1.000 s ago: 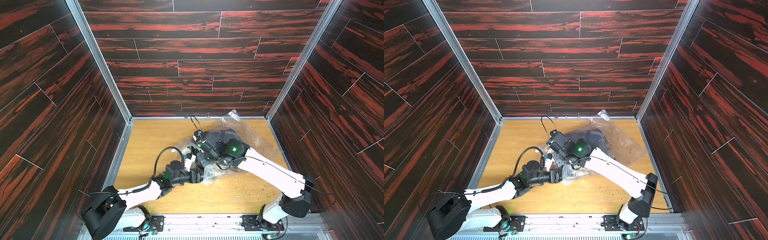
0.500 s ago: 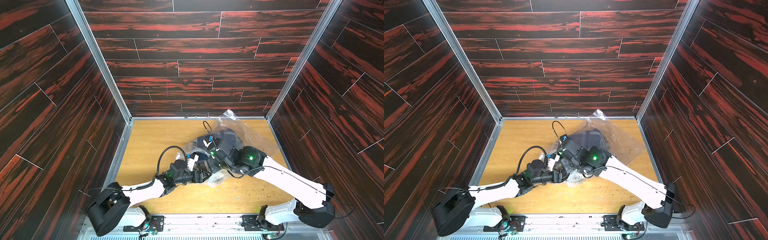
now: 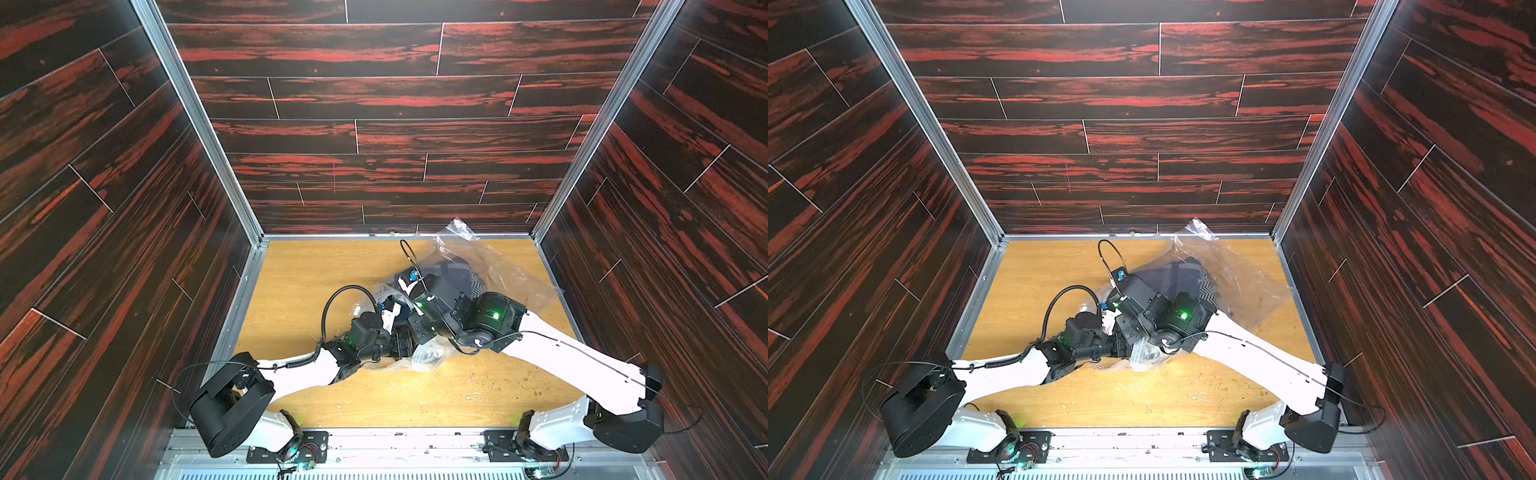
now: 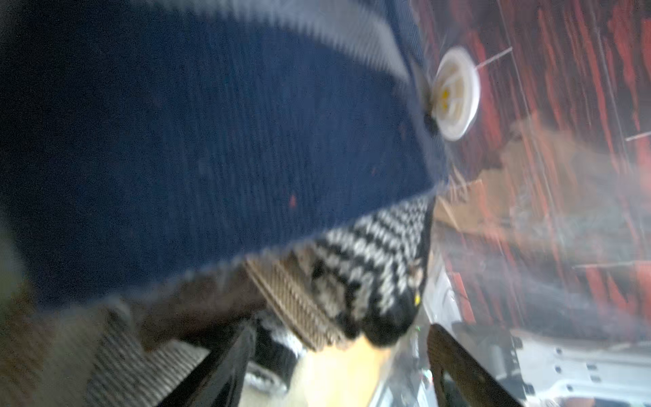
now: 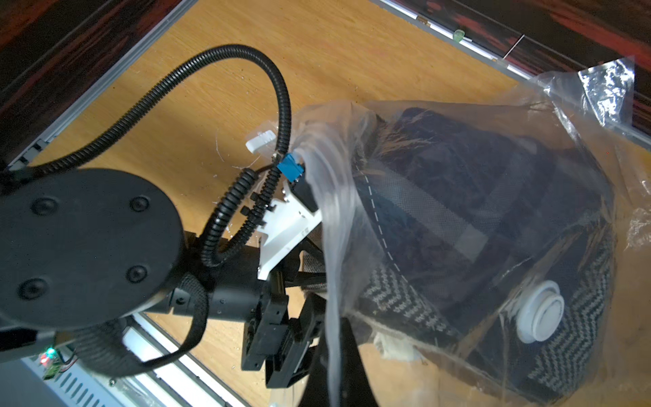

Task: Take the scarf out of the vacuum bag
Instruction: Take out the scarf from the vacuum bag.

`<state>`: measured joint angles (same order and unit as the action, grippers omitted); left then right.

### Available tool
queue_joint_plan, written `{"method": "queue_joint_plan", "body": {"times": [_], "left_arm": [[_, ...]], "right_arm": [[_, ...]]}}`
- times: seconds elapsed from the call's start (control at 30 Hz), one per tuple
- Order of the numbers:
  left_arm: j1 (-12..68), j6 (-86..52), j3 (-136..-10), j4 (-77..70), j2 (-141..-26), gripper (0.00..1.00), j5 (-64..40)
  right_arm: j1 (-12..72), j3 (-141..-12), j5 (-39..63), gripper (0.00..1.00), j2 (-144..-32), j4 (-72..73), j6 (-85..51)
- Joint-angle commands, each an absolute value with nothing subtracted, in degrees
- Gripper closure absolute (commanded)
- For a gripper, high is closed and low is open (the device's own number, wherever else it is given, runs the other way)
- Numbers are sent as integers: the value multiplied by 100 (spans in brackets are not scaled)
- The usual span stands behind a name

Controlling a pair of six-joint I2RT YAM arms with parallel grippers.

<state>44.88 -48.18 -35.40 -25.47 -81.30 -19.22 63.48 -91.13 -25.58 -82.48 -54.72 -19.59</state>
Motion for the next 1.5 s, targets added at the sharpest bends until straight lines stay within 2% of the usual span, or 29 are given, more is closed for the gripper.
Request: {"method": "queue_joint_plan", "body": {"times": [0.0, 0.23, 0.57, 0.83, 1.17, 1.47], "left_arm": [[4273, -4650, -3793, -2270, -7899, 19, -1427], [3595, -4781, -3986, -2514, -8129, 19, -1973], [3341, -4939, -4359, -2841, -8506, 23, -2317], [3252, -4800, -4453, -1843, -8522, 24, -2236], [3119, -4252, -4569, -719, -8304, 21, -1325], [2795, -4451, -4553, -1557, -8648, 21, -2000]], "right_arm": [[6416, -9139, -2565, 100, -8227, -5223, -1863], [6408, -8939, -2627, 100, -8176, -5238, -1916], [6412, -8960, -2828, 100, -8229, -5307, -1953], [6409, -9052, -2970, 100, -8297, -5378, -1943], [6410, -9022, -2974, 100, -8341, -5329, -1928], [6415, -9111, -3010, 100, -8398, -5266, -1840]]}}
